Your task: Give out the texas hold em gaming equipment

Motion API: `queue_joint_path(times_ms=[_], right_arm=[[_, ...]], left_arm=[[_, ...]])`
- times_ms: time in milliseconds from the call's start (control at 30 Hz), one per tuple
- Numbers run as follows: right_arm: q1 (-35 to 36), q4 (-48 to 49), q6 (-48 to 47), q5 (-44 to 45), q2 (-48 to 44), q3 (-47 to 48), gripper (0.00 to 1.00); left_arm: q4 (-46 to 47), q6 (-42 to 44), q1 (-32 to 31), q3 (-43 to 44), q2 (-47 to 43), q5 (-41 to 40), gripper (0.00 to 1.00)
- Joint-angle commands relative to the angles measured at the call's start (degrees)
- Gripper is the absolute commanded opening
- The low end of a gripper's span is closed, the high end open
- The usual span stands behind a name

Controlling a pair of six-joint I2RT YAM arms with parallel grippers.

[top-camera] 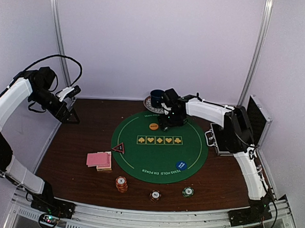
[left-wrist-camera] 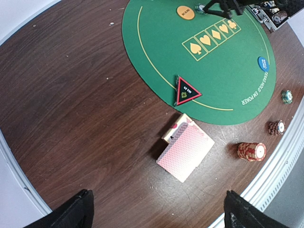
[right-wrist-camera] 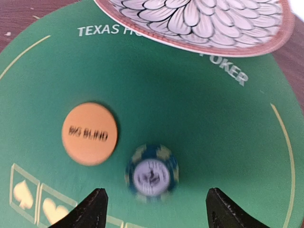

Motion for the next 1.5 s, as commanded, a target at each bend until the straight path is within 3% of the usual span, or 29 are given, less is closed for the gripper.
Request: queue_joint_path(times_ms=[0,300,500,733,1067,1467], right_arm=[[1.96,3.18,-0.26,-0.28,-15.46,-10.23,0.75],[14.26,5.72,5.17,2.76,-43.56,-48.18,0.80],[25.58,4.55,14.92,5.47,-53.68,-63.38,0.85],[32.20,4.55,21.64,6.48,-57.59,-71.91,0.86],[33.07,7.98,22.55,4.57,-56.95,-76.83,0.85],[33.03,12.02,21.82,2.45,-52.69,-78.13,0.72]], left_arm=[[-0.26,0.15,-0.10,1.28,-1.21,1.35,0.98],[-0.83,0.47,-0.10,0.21,-2.59,1.60,0.98],[-0.79,0.01,-0.07,-1.59,-3.24,1.34,0.98],[-0.26,-0.89,-0.05,-3.14,-4.34,1.21,0.98],[-0.32,-1.06,-0.02,-3.10,-6.23,1.85,0.98],[-0.56,-0.98,-0.07,-3.09,-6.23,1.39,0.98]])
